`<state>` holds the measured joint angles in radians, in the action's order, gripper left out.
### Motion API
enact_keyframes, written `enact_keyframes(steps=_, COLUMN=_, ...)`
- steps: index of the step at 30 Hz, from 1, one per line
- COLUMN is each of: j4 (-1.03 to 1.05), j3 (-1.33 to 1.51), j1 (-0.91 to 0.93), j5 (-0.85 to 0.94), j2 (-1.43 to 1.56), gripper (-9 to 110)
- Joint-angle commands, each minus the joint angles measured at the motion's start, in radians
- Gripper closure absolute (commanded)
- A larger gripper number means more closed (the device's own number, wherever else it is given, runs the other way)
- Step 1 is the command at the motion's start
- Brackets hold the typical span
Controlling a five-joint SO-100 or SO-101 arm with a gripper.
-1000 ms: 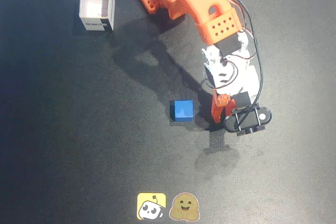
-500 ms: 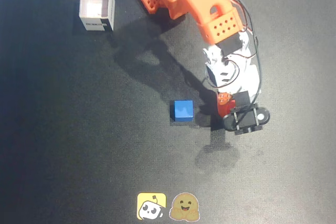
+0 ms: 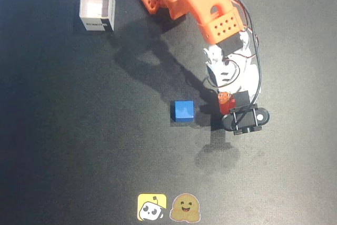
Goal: Put the red cube on top of the blue cube.
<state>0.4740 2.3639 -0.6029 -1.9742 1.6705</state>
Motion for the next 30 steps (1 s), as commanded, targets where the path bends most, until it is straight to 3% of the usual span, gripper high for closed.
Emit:
enact_keyframes(steps=1, j4=0.081, j3=-0.06, j1=0.026, j5=0.043, j2=0.08, gripper=93)
enact_keyframes(steps=22, j4=0.405, j3=-0.08, j1=0.21, j5=0.127, j2=0.462, gripper=93)
enact_keyframes(steps=30, j4=0.414, j3=-0.049, j1=0.298, j5=0.161, j2=0.506, gripper=93)
